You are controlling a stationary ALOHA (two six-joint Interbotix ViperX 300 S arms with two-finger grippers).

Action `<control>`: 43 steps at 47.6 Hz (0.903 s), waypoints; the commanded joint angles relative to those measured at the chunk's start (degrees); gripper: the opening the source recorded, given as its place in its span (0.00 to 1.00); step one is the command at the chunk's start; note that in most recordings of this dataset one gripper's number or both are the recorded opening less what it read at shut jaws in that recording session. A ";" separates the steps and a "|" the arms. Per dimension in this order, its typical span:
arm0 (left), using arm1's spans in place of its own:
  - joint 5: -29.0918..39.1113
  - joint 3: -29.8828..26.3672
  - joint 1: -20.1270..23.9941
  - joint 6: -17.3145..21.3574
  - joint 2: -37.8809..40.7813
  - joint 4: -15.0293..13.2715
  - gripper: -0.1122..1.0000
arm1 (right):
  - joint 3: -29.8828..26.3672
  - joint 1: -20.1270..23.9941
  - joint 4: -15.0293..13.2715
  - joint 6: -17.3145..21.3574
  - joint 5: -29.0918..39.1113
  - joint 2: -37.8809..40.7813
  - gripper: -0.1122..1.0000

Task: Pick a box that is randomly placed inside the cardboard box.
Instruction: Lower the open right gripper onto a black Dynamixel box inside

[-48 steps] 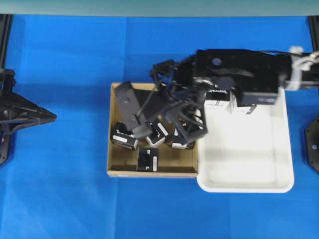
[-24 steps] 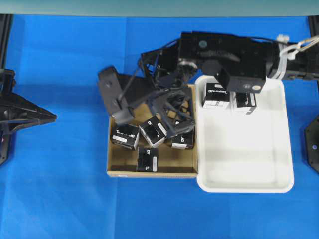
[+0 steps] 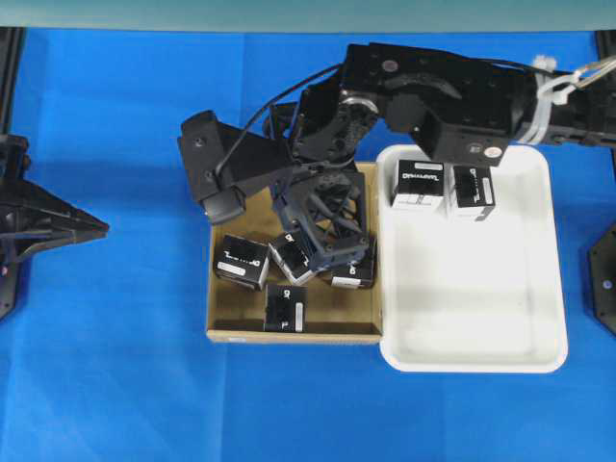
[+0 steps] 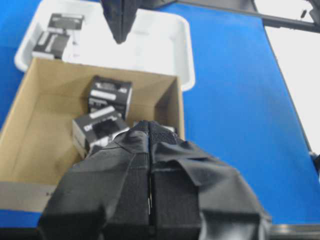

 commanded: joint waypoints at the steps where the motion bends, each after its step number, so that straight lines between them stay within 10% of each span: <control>1: -0.97 -1.85 0.09 -0.26 0.26 0.18 0.04 | -0.09 0.18 -0.79 -0.09 0.00 1.05 0.12; 27: -1.14 -1.76 -0.53 -2.55 0.26 0.09 0.04 | 1.85 1.23 -4.92 -7.65 -2.02 6.15 0.27; 43: 2.20 -1.85 -0.26 -2.81 -0.62 0.18 0.04 | 8.00 1.32 -7.65 -8.35 -9.58 4.22 0.93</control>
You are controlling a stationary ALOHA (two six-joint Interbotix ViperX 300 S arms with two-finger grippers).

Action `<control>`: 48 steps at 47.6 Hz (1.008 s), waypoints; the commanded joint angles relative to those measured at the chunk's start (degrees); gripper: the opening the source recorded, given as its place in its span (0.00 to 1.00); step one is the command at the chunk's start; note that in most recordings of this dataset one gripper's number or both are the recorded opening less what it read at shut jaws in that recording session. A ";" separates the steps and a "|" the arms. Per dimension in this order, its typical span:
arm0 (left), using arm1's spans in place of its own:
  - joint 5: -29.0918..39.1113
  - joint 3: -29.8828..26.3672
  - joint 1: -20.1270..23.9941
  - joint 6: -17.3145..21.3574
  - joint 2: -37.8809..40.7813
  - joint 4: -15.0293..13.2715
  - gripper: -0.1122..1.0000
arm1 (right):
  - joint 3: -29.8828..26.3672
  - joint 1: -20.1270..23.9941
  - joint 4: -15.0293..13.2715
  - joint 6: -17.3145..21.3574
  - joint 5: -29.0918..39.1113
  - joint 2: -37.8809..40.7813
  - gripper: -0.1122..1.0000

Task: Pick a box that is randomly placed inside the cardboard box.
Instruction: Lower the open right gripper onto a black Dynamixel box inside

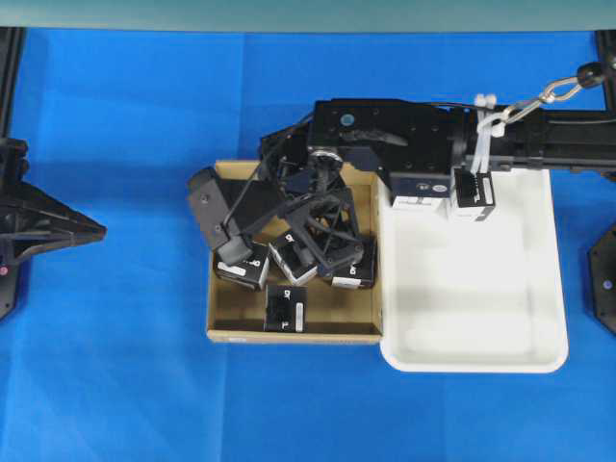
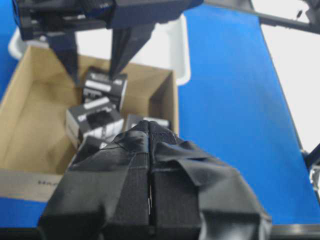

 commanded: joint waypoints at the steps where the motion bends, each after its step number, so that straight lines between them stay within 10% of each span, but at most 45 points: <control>1: -0.18 -1.76 0.00 -0.09 0.09 0.18 0.04 | 1.05 0.62 -0.53 0.00 -2.64 -0.35 0.95; 48: -0.35 -1.58 -0.18 -0.44 0.53 0.18 0.04 | 5.71 2.11 -4.22 -2.55 -9.32 3.16 1.00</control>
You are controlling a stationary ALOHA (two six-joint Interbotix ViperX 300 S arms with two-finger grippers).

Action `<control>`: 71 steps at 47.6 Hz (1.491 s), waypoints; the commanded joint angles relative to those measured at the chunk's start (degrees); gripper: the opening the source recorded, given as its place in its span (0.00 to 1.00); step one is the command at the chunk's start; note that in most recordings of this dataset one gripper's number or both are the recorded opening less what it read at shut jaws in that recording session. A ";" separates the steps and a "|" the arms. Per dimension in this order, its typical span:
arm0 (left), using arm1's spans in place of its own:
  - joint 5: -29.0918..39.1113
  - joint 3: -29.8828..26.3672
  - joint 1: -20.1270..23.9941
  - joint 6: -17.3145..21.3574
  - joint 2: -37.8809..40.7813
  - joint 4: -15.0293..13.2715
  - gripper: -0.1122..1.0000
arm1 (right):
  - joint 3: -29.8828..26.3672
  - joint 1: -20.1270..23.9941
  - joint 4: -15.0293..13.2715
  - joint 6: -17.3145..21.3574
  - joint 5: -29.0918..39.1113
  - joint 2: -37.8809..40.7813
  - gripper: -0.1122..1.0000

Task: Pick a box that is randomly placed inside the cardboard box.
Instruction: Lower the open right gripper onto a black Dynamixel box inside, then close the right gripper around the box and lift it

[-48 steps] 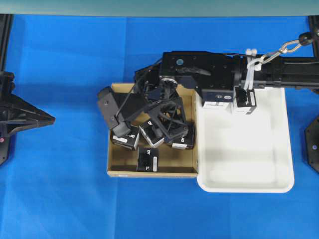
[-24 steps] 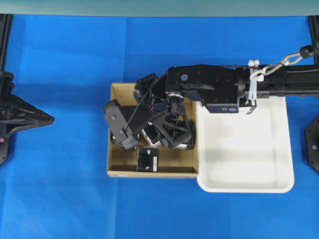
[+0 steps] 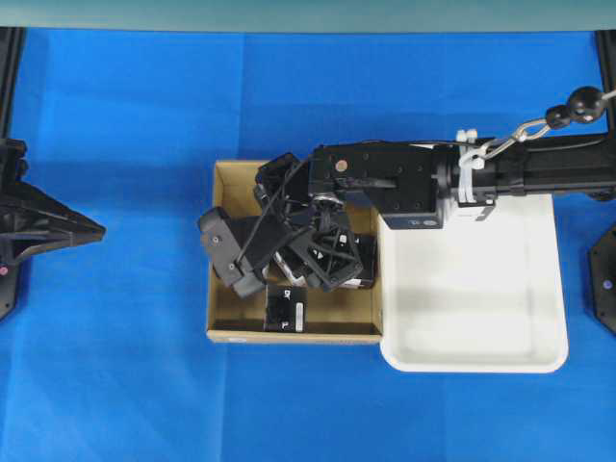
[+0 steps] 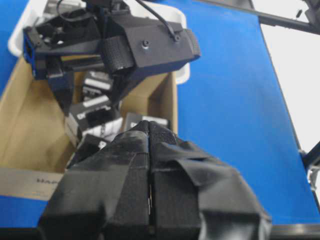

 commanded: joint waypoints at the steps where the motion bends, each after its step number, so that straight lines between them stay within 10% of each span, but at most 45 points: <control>1: -0.35 -1.58 0.00 -0.09 0.62 0.18 0.04 | -0.18 0.18 0.00 -0.18 -0.26 0.35 1.00; 71: -0.35 -0.53 0.97 0.00 0.79 0.18 0.04 | -0.09 0.09 9.49 0.44 -0.62 1.14 1.00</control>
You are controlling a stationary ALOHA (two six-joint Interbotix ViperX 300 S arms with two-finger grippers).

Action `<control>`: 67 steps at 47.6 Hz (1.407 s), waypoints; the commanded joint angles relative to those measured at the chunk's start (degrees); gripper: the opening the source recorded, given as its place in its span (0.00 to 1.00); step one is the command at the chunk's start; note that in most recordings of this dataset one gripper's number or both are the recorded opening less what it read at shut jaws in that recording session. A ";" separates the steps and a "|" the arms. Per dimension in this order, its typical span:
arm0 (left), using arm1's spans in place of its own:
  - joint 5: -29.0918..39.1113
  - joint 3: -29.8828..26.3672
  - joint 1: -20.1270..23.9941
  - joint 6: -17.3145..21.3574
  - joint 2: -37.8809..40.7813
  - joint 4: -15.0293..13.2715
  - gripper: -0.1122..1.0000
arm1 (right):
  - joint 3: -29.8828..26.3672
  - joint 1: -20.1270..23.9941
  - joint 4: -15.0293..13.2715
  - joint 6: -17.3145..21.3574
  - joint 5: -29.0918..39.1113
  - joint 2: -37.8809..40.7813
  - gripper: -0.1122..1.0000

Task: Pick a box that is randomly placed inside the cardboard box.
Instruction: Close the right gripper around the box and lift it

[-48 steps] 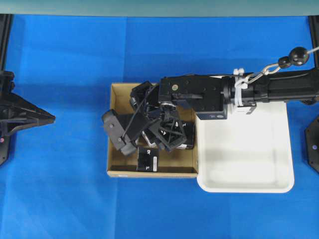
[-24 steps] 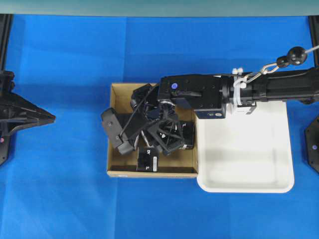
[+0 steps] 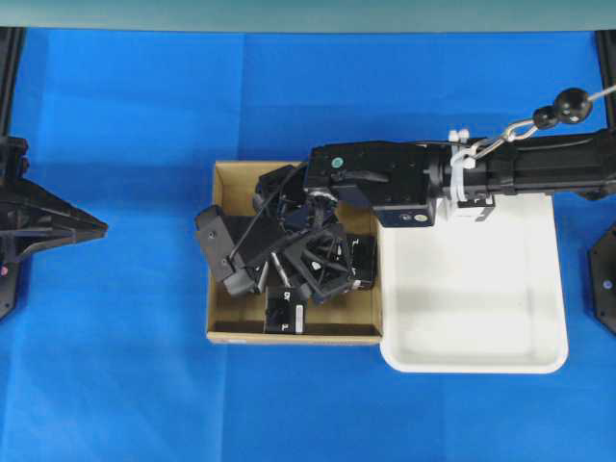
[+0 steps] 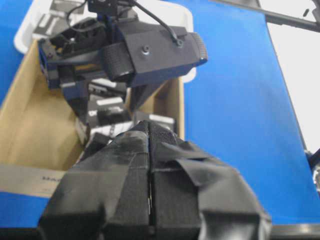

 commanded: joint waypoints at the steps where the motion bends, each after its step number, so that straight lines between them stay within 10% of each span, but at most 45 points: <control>1: -0.35 -0.70 0.18 0.00 0.44 0.18 0.04 | 0.00 0.35 0.70 0.00 0.00 0.00 1.00; 49: -0.35 -0.62 0.18 0.00 0.35 0.18 0.04 | 6.77 0.18 -0.53 0.53 -9.32 -0.09 0.96; 55: -0.26 -0.62 0.18 0.00 0.44 0.18 0.04 | 6.77 0.09 -0.62 2.46 -9.67 -1.32 0.79; 67: 0.00 -0.62 0.44 0.00 0.44 0.18 0.04 | 5.27 -1.49 -1.14 8.53 -9.23 -5.36 0.79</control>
